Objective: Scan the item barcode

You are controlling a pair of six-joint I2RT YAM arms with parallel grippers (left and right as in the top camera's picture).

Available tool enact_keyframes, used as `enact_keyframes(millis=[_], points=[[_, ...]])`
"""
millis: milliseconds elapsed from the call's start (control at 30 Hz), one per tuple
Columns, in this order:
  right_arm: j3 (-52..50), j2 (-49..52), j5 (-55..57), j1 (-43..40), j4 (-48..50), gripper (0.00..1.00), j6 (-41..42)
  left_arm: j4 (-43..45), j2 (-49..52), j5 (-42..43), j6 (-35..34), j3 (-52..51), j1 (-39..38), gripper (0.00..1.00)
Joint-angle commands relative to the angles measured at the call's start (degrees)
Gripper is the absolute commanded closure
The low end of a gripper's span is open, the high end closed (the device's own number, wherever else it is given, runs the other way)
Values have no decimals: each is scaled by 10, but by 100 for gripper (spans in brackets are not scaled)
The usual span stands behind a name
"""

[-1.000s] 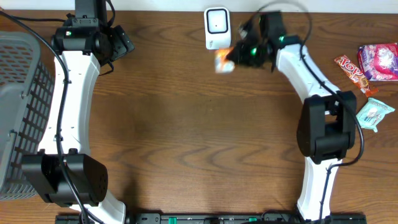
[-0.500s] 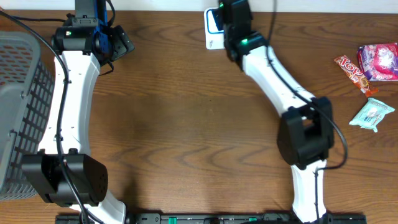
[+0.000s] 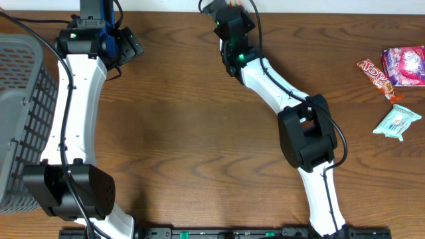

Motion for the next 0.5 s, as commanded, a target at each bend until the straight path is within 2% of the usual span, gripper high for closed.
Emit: enact_keyframes(millis=[0,200,467], points=[[6,-16,93,-5,0,99,-2,0,2,-9,3,-1,0,2],[6,-23,41,-7,-68,99,17,0,2,-9,3,-1,0,2],[6,-23,22,7,-70,99,18,0,2,-9,3,-1,0,2]])
